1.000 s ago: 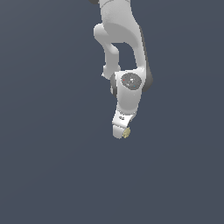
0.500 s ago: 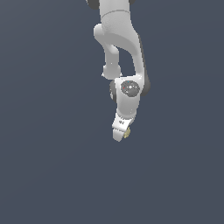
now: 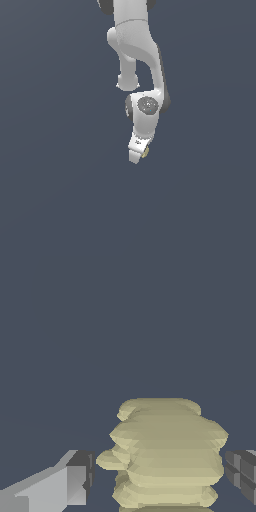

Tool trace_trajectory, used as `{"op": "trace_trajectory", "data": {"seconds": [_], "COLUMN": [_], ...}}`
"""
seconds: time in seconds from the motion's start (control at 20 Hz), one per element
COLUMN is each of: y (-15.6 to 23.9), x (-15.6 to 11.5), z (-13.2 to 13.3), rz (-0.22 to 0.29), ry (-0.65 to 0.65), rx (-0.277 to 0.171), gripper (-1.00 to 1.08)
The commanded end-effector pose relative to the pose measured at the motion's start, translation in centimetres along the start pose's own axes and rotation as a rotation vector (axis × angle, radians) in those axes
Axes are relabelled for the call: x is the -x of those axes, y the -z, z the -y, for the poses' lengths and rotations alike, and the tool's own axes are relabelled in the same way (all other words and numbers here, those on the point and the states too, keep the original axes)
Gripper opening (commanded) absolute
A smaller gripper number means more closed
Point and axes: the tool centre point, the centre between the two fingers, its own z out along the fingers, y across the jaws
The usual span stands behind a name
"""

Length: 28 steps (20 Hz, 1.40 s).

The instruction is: Pick up the object and move it to a goal position.

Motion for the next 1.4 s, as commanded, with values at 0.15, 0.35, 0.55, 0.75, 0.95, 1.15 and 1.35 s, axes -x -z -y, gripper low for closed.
{"op": "trace_trajectory", "data": {"seconds": [0.15, 0.35, 0.55, 0.75, 0.95, 1.15, 1.35], "y": [-0.1, 0.0, 0.7, 2.2, 4.6, 7.7, 11.2], "x": [0.0, -0.1, -0.4, -1.2, -2.5, -4.2, -6.1], "z": [0.1, 0.0, -0.1, -0.3, -0.7, -1.2, -1.8], "rz": [0.0, 0.0, 0.0, 0.0, -0.001, -0.001, -0.001], "ry": [0.001, 0.001, 0.001, 0.001, 0.001, 0.001, 0.002], "rx": [-0.001, 0.001, 0.001, 0.0, 0.0, -0.001, -0.001], "gripper": [-1.0, -1.0, -1.0, -1.0, -1.0, -1.0, -1.0]}}
